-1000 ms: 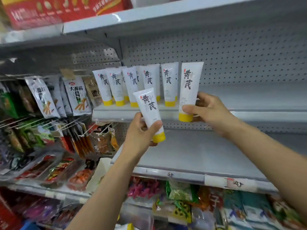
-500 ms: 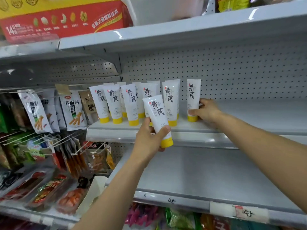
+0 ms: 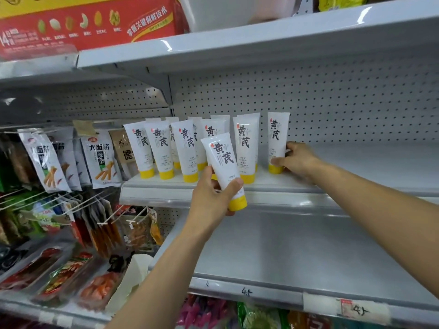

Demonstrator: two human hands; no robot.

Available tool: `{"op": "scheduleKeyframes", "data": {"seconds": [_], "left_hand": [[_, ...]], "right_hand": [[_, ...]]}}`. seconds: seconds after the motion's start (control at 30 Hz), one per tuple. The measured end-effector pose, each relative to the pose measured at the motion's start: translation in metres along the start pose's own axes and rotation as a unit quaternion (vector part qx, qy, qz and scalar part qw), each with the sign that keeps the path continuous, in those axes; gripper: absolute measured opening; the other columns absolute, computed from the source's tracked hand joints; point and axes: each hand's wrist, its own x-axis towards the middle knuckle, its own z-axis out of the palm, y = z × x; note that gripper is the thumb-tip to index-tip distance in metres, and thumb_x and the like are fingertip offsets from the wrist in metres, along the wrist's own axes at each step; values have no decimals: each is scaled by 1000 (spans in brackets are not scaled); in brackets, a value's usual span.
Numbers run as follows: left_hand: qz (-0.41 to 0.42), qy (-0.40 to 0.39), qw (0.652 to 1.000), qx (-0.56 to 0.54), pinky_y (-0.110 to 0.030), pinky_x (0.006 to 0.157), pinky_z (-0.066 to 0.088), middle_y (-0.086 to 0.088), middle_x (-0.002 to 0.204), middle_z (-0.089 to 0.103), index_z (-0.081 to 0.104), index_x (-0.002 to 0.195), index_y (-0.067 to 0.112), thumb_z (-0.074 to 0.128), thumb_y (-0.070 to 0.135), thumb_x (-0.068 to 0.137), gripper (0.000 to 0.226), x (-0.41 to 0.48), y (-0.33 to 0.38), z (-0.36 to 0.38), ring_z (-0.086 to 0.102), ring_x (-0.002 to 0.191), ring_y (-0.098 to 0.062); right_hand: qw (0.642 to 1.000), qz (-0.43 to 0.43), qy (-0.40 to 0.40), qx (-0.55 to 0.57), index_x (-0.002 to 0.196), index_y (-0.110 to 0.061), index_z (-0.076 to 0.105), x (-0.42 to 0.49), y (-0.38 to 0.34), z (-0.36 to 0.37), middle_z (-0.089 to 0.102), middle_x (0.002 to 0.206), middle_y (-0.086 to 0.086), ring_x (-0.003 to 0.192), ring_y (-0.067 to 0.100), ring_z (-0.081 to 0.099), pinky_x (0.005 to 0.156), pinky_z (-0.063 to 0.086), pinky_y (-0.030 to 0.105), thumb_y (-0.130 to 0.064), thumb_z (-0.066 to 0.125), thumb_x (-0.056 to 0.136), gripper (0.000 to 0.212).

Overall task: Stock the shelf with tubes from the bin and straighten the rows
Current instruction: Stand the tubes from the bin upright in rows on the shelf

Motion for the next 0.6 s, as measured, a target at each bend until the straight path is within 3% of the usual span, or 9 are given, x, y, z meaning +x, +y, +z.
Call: {"op": "scheduleKeyframes", "data": {"seconds": [0.13, 0.27, 0.33, 0.43, 0.5, 0.6], "left_hand": [[-7, 0, 1000, -13, -44, 58, 61, -9, 103, 68, 53, 115, 23, 64, 29, 92, 26, -5, 4, -2, 69, 89, -26], [-7, -6, 1000, -19, -48, 60, 61, -8, 105, 67, 53, 115, 20, 61, 29, 94, 24, -10, 9, -1, 68, 90, -24], [-3, -6, 1000, -11, -50, 60, 60, -7, 104, 64, 53, 114, 20, 62, 28, 93, 25, -12, 13, 1, 68, 90, -22], [5, -9, 1000, -1, -50, 59, 60, -4, 102, 61, 53, 112, 22, 64, 30, 91, 25, -16, 20, 5, 67, 89, -21], [7, -11, 1000, 6, -48, 59, 61, -2, 102, 60, 52, 111, 20, 64, 30, 91, 25, -18, 25, 9, 68, 87, -22], [8, -17, 1000, 7, -43, 56, 61, -3, 103, 60, 51, 112, 19, 63, 28, 92, 25, -21, 28, 15, 68, 86, -22]], "right_hand": [[998, 26, 35, -33, 136, -9, 38, -16, -2, -5, 52, 118, 8, 99, 23, 55, 84, 47, 36, -22, 75, 81, 68], [985, -111, 130, -10, 110, -12, 53, -56, -19, -2, 54, 92, 1, 80, 14, 52, 73, 43, 28, -12, 69, 84, 31], [986, -155, 53, 24, 101, -13, 59, -79, -31, 2, 56, 83, -2, 69, 8, 50, 68, 44, 23, -9, 73, 80, 25], [980, -151, -120, -46, 113, -19, 58, -109, -43, 11, 62, 97, -3, 78, 9, 56, 74, 50, 24, -29, 83, 72, 49], [974, -158, -128, -96, 114, -24, 55, -119, -46, 18, 61, 98, -6, 79, 7, 58, 72, 50, 26, -42, 83, 67, 58], [974, -176, -76, -122, 109, -21, 55, -128, -49, 25, 61, 89, -9, 71, 4, 56, 61, 44, 22, -44, 78, 70, 51]]}}
